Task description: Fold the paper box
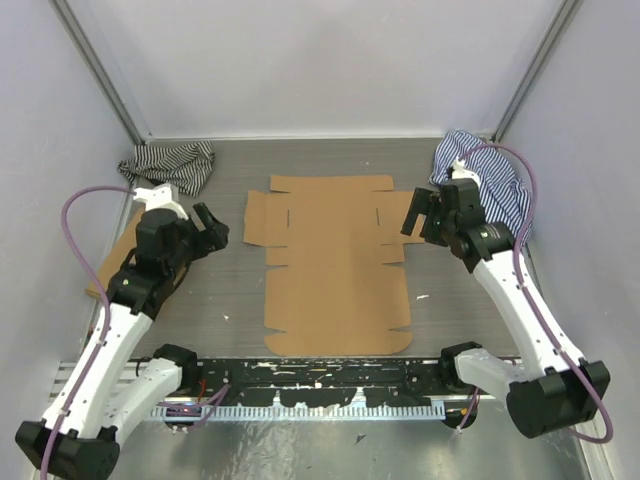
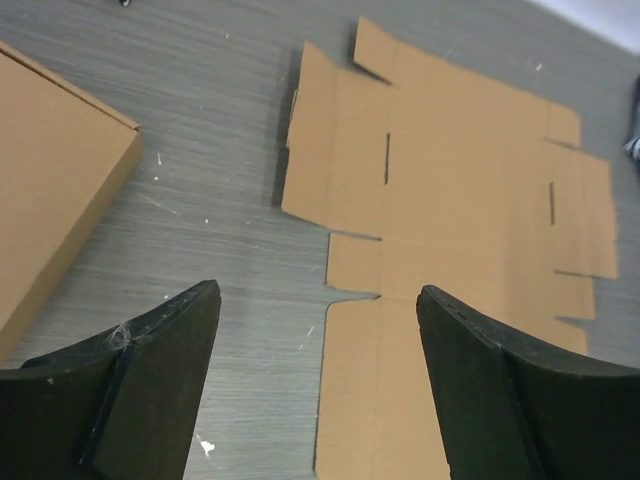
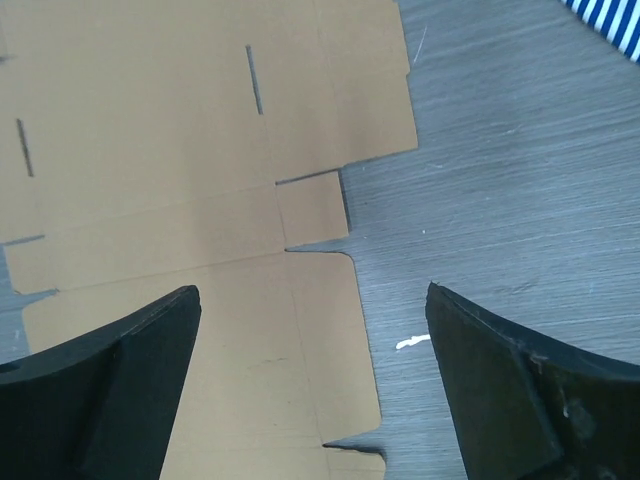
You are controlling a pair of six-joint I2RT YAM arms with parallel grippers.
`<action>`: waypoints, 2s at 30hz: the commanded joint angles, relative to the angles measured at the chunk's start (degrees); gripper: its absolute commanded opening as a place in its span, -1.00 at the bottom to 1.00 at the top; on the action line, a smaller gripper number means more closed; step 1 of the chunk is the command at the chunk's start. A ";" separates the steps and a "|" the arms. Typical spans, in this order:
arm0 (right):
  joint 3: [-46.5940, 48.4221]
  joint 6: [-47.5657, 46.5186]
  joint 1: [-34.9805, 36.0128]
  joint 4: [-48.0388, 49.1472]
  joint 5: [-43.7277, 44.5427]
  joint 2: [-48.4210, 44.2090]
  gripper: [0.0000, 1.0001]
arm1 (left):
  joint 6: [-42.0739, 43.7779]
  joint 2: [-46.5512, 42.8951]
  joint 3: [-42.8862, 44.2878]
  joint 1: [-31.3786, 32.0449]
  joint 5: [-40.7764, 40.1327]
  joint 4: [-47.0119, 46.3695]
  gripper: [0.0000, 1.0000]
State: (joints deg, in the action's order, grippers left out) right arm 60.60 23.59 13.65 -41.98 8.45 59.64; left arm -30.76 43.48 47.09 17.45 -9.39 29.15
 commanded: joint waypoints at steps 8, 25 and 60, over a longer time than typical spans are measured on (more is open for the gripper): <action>2.62 1.95 -0.38 2.77 2.63 9.75 1.00 | -0.60 11.56 -0.52 0.03 5.23 -0.83 0.73; -4.64 1.91 -11.64 14.08 -7.05 22.24 0.98 | -2.25 32.36 -0.86 0.09 8.52 -9.15 0.73; -2.33 0.14 3.07 18.06 -8.71 30.28 0.46 | -1.76 37.32 -2.47 0.04 9.67 -11.52 0.72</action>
State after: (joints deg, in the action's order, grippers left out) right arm 54.22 24.12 15.25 -23.07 -3.20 93.73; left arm -33.04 80.95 45.21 17.52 -0.27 18.87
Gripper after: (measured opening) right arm 0.734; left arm 0.862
